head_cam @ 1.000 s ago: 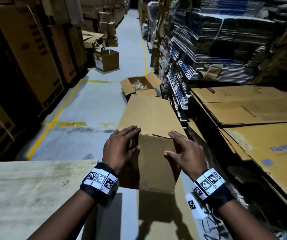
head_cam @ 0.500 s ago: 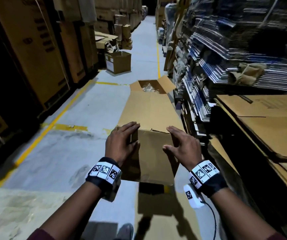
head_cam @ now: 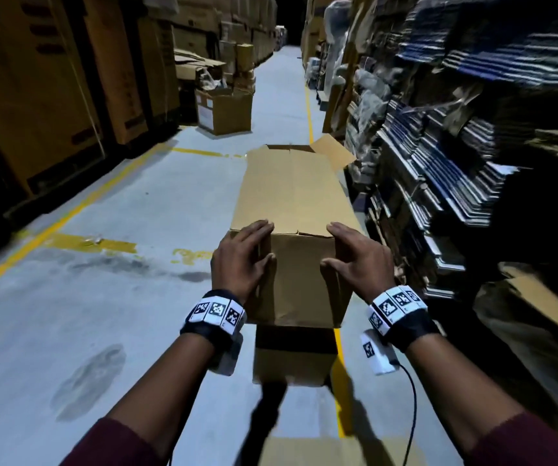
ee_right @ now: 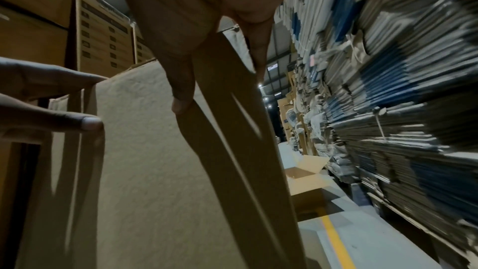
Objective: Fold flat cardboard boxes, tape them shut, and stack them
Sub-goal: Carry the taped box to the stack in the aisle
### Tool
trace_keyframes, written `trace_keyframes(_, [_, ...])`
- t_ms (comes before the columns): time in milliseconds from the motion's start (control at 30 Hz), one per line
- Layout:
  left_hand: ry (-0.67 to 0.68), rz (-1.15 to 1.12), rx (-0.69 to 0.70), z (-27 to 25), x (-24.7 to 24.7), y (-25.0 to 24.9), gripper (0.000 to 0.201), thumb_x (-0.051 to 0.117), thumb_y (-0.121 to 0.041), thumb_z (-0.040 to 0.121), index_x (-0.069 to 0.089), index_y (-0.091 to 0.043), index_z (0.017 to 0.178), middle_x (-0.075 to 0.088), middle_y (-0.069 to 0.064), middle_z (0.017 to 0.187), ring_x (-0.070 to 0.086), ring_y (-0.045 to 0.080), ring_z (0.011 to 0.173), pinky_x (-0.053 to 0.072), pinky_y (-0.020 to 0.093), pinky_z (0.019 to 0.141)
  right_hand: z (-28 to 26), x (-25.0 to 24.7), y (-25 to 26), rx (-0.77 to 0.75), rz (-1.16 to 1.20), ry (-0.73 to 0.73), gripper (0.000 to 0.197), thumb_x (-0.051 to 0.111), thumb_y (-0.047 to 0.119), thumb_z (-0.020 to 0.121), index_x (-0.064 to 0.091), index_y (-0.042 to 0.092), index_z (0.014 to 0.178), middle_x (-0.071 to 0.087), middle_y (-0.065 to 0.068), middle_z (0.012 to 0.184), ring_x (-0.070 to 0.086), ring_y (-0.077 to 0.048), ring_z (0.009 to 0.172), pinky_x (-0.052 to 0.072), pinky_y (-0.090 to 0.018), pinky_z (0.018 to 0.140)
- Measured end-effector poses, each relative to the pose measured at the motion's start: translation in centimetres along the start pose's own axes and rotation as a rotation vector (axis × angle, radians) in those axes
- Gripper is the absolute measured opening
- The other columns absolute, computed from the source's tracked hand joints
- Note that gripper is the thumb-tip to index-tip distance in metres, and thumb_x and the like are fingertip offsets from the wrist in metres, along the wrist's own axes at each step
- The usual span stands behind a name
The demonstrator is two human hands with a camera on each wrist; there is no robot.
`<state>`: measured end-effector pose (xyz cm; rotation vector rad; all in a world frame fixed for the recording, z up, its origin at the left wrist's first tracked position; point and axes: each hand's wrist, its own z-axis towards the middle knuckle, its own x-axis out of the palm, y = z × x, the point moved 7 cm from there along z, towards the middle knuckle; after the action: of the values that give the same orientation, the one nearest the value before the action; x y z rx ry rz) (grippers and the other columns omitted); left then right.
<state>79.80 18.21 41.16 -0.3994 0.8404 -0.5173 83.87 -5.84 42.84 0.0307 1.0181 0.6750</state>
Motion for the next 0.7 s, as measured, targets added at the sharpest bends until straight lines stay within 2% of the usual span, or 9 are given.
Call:
trace_keyframes(167, [0.073,0.011,0.005,-0.6,9.8,2.7,0.058,0.080,-0.024,0.080,0.062,-0.040,0.132,0.057,-0.022,0.139,0.064,0.024,0.110,0.056,0.039,0.086,-1.2,6.3,-8.5,0.073,-0.037,0.053,0.073,0.090,0.035,0.072,0.059,0.034,0.138,0.058,0.013,0.144,0.068,-0.021,0.116,0.058,-0.042,0.088])
trace_keyframes(267, [0.141,0.044,-0.003,-2.6,13.9,4.9,0.059,0.078,-0.024,0.082,0.058,-0.042,0.136,0.053,-0.024,0.142,0.062,0.025,0.110,0.056,0.044,0.087,-3.2,9.6,-11.2,0.127,-0.016,0.084,0.072,0.090,0.033,0.072,0.061,0.033,0.137,0.058,0.013,0.144,0.067,-0.020,0.117,0.056,-0.039,0.090])
trace_keyframes(333, [0.173,0.076,-0.007,-4.3,15.7,6.1,0.065,0.079,-0.016,0.080,0.058,-0.041,0.137,0.053,-0.022,0.143,0.063,0.026,0.109,0.056,0.045,0.089,-4.8,11.7,-12.4,0.164,0.006,0.115,0.069,0.089,0.031,0.073,0.062,0.034,0.137,0.057,0.014,0.145,0.065,-0.017,0.121,0.052,-0.038,0.093])
trace_keyframes(433, [0.205,0.066,-0.019,-6.8,17.0,7.1,0.076,0.076,0.001,0.074,0.059,-0.039,0.136,0.051,-0.023,0.144,0.064,0.027,0.109,0.050,0.040,0.100,-7.1,13.9,-13.5,0.191,0.038,0.137,0.064,0.087,0.027,0.076,0.064,0.033,0.136,0.056,0.016,0.145,0.065,-0.017,0.120,0.050,-0.036,0.093])
trace_keyframes(500, [0.207,0.062,-0.028,-8.1,17.6,7.5,0.072,0.075,0.001,0.077,0.060,-0.040,0.135,0.049,-0.025,0.143,0.066,0.024,0.112,0.041,0.033,0.104,-8.2,14.8,-14.0,0.198,0.044,0.148,0.061,0.085,0.028,0.078,0.063,0.035,0.135,0.055,0.018,0.146,0.067,-0.019,0.116,0.052,-0.037,0.092])
trace_keyframes(567, [0.203,0.064,-0.039,-9.0,18.0,7.8,0.071,0.075,-0.001,0.079,0.059,-0.041,0.135,0.048,-0.027,0.143,0.065,0.021,0.113,0.039,0.029,0.102,-9.0,14.9,-14.1,0.196,0.041,0.143,0.060,0.083,0.028,0.080,0.063,0.036,0.135,0.054,0.018,0.146,0.068,-0.023,0.112,0.051,-0.038,0.090])
trace_keyframes(700, [0.181,0.067,-0.042,-9.7,17.9,7.1,0.072,0.075,0.000,0.078,0.059,-0.041,0.135,0.049,-0.025,0.144,0.065,0.019,0.113,0.038,0.029,0.106,-9.8,14.5,-14.5,0.183,0.042,0.103,0.059,0.085,0.027,0.078,0.065,0.033,0.133,0.057,0.015,0.144,0.069,-0.026,0.106,0.053,-0.037,0.084])
